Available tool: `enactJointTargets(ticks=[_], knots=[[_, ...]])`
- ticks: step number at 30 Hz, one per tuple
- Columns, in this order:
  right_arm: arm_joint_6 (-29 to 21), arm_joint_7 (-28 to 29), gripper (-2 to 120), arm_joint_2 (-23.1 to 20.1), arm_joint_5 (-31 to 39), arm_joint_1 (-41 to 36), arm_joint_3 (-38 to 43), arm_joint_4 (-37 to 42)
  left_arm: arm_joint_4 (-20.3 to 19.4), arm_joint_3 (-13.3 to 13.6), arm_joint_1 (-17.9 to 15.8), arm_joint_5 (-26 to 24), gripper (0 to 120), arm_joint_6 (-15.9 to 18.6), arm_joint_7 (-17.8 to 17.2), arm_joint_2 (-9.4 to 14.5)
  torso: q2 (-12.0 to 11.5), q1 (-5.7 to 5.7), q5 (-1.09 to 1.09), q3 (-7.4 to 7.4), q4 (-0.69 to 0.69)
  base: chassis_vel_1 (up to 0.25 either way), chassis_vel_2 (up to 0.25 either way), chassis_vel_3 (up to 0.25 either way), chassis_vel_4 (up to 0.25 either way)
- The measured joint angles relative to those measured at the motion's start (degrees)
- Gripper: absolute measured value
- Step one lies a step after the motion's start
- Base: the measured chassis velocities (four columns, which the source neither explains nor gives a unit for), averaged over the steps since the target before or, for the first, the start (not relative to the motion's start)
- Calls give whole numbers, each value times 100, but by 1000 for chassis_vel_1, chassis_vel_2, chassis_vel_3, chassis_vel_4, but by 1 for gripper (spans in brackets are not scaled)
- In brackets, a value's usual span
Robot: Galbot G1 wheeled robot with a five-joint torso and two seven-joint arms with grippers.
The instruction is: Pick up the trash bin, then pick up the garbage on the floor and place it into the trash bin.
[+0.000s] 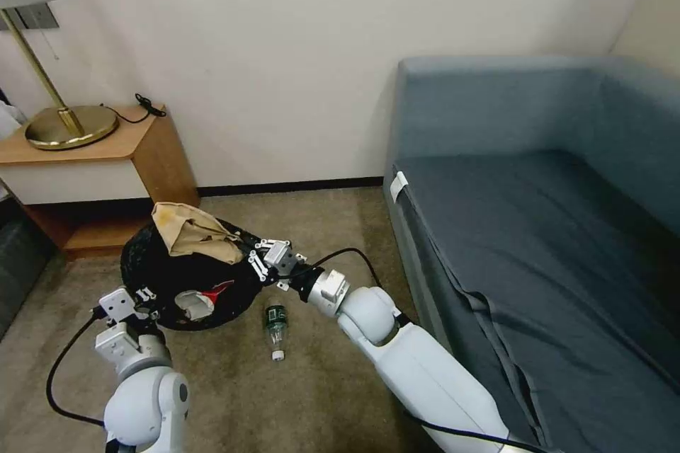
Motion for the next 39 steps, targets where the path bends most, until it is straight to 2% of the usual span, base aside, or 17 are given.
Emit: enactJointTargets(ticks=[27, 39], knots=[[70, -79, 0, 136, -116, -143, -80, -206, 23, -15, -44, -6, 4, -3, 11, 0, 0, 0, 0, 0, 0, 0, 0, 0, 0], [94, -58, 0, 204, -127, 87, -243, -623, 19, 21, -24, -1, 4, -10, 12, 0, 0, 0, 0, 0, 0, 0, 0, 0, 0]])
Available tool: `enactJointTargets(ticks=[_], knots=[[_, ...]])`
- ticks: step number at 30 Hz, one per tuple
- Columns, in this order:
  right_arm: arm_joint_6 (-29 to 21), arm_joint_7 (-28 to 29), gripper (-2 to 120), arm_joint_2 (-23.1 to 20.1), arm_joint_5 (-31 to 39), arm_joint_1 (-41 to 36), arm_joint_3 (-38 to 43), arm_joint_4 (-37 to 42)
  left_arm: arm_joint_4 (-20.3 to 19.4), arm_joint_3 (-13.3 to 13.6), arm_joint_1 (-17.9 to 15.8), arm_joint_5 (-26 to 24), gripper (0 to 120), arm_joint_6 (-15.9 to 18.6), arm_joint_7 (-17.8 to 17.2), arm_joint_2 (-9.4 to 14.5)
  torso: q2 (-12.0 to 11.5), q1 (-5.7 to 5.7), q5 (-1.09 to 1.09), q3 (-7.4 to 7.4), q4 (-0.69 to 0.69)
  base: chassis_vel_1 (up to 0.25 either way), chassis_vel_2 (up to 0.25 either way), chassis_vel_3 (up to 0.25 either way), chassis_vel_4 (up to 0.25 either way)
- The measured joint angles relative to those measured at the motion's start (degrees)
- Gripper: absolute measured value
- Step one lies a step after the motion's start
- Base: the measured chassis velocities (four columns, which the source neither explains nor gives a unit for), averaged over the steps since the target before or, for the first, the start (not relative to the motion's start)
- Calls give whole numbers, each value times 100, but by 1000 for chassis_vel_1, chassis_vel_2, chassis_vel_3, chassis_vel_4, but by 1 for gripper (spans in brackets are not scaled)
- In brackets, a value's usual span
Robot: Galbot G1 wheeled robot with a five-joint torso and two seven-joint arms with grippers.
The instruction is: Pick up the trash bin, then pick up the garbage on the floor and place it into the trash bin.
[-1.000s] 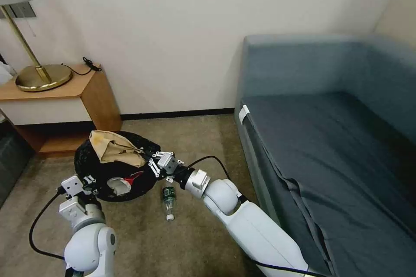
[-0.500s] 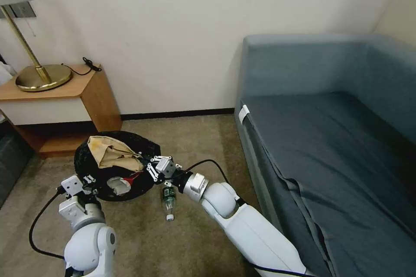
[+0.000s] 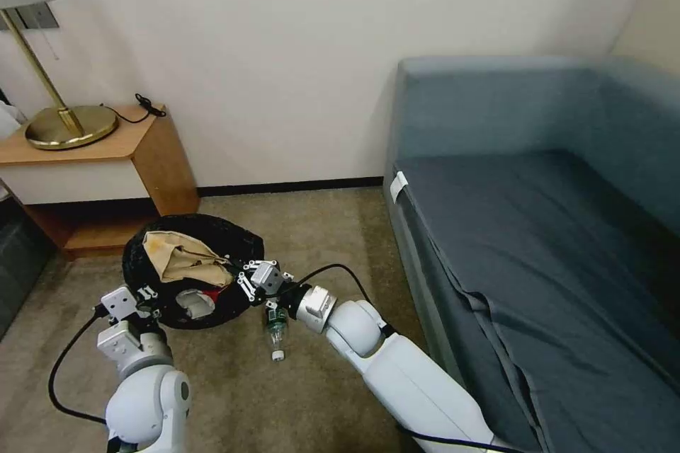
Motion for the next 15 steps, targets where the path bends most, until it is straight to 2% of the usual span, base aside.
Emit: enactJointTargets(ticks=[15], knots=[[96, 95, 0, 258, -52, 390, -209, -725, 30, 28, -4, 30, 4, -15, -5, 0, 0, 0, 0, 0, 0, 0, 0, 0, 0]])
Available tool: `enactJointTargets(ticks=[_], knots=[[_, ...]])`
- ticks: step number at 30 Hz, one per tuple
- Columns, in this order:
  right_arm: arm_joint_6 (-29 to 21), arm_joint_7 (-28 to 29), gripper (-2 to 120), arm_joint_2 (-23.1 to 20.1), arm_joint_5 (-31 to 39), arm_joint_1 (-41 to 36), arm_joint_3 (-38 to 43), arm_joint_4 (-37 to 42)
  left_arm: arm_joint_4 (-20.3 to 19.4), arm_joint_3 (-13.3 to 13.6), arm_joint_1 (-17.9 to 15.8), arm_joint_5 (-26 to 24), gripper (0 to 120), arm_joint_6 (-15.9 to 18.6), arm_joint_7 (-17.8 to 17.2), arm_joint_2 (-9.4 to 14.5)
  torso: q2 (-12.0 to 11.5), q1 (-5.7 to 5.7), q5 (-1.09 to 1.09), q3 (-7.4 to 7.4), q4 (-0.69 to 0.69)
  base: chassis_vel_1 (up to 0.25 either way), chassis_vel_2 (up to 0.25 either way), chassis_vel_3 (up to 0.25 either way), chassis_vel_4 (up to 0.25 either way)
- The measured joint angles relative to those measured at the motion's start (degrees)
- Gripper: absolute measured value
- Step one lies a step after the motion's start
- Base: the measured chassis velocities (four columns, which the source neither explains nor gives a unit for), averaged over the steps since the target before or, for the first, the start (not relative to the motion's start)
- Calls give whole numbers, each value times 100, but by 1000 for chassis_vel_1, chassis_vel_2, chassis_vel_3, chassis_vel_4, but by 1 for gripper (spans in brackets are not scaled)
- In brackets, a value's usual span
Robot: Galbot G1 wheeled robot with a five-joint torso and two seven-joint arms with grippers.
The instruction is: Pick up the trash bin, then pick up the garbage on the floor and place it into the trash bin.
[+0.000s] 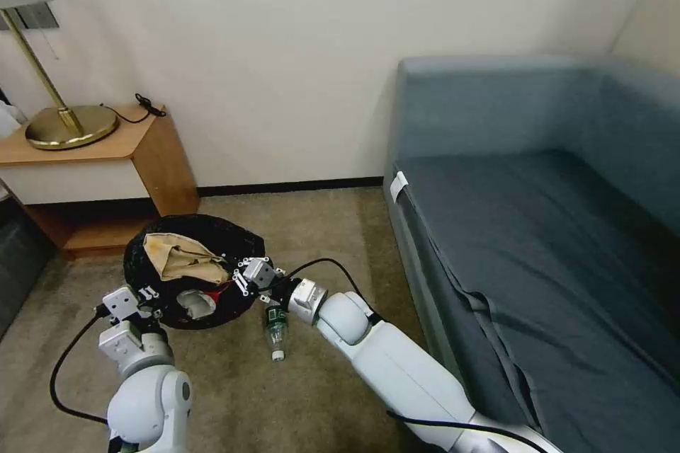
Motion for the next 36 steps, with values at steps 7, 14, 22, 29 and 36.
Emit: enactJointTargets(ticks=[7, 14, 22, 29, 36], knots=[[92, 14, 0, 66, -34, 4, -24, -137, 16, 4, -5, 10, 4, -4, -3, 0, 0, 0, 0, 0, 0, 0, 0, 0, 0], [118, 5, 0, 87, -48, -23, -50, -163, 16, -12, 2, 9, 4, -7, -5, 0, 0, 0, 0, 0, 0, 0, 0, 0, 0], [135, -21, 0, 74, -66, -45, -36, -165, 9, -22, 17, 3, 4, -9, -5, 0, 0, 0, 0, 0, 0, 0, 0, 0, 0], [140, 45, 0, 101, -94, -21, 5, -257, -2, -12, 31, 2, 4, -14, -5, 0, 0, 0, 0, 0, 0, 0, 0, 0, 0], [109, 188, 8, 145, -171, 19, 15, -336, -2, -11, 23, -1, 4, -16, -5, 0, 0, 0, 1, 0, 0, 0, 0, 0, 0]])
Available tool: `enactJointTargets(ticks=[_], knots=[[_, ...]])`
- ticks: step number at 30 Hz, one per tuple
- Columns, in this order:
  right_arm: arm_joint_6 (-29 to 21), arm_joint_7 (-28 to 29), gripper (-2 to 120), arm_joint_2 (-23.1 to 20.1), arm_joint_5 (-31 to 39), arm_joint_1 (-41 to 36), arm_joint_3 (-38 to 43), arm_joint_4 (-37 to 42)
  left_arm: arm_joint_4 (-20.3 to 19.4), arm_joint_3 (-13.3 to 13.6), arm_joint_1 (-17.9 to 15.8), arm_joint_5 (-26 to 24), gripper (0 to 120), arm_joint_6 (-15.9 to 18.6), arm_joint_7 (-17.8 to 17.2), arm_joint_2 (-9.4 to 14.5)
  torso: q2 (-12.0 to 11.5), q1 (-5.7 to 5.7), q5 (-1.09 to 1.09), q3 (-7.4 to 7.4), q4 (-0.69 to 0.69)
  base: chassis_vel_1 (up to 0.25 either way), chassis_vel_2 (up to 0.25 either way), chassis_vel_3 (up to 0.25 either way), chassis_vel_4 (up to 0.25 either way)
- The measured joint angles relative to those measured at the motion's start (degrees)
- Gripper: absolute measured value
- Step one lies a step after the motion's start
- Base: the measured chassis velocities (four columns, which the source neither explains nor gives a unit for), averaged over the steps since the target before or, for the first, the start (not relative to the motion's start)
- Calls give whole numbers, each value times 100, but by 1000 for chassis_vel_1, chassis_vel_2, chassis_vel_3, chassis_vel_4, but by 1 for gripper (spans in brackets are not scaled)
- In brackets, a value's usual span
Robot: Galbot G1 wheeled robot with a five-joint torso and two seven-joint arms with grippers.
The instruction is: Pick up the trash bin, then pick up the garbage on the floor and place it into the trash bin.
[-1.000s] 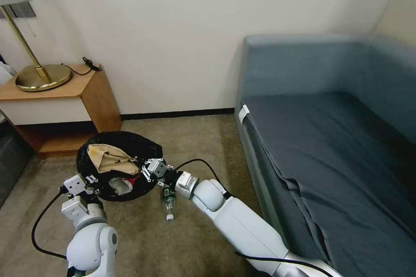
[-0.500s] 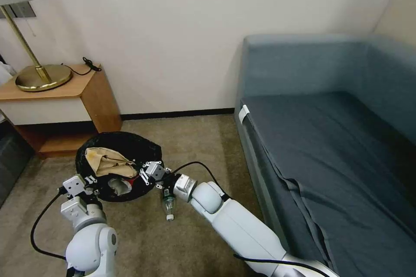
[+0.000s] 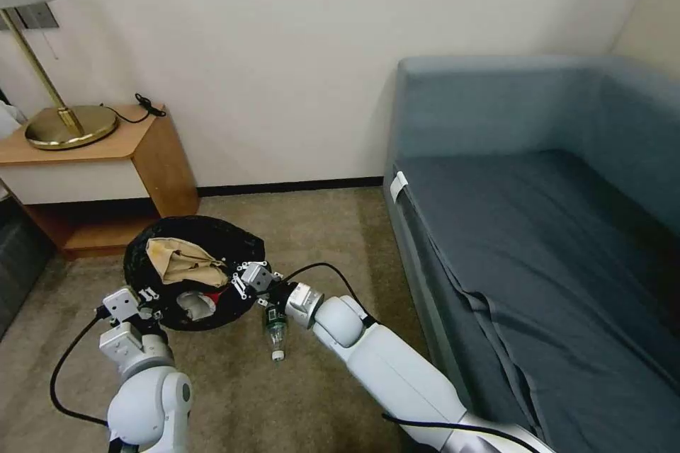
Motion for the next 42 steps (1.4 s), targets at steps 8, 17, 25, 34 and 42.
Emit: enactJointTargets(ticks=[8, 17, 25, 34, 42], knots=[[-32, 69, 35, 7, -12, 23, 14, 5, 9, 22, -40, 6, 4, 0, 0, 0, 0, 0, 0, 0, 0, 0, 0, 0, 0], [-51, 74, 69, -12, -10, -4, 30, 66, 24, 29, -42, 20, 4, 9, -5, 0, 0, 0, 0, 0, 0, 0, 0, 0, 0], [-79, 89, 95, -14, -3, 12, 66, 124, 18, 43, -61, 32, 4, 26, -11, 0, 0, 0, 0, 0, 1, 0, 0, 0, 0], [-80, 89, 100, -22, 7, 17, 119, 126, 18, 46, -43, 39, 4, 28, -12, 0, 0, 0, 0, 0, 0, 0, 0, 0, 0], [-80, 89, 100, -14, 15, 46, 130, 137, 24, 48, -36, 49, 4, 27, -12, 0, 0, 0, 0, 0, 0, 0, 0, 0, 0]])
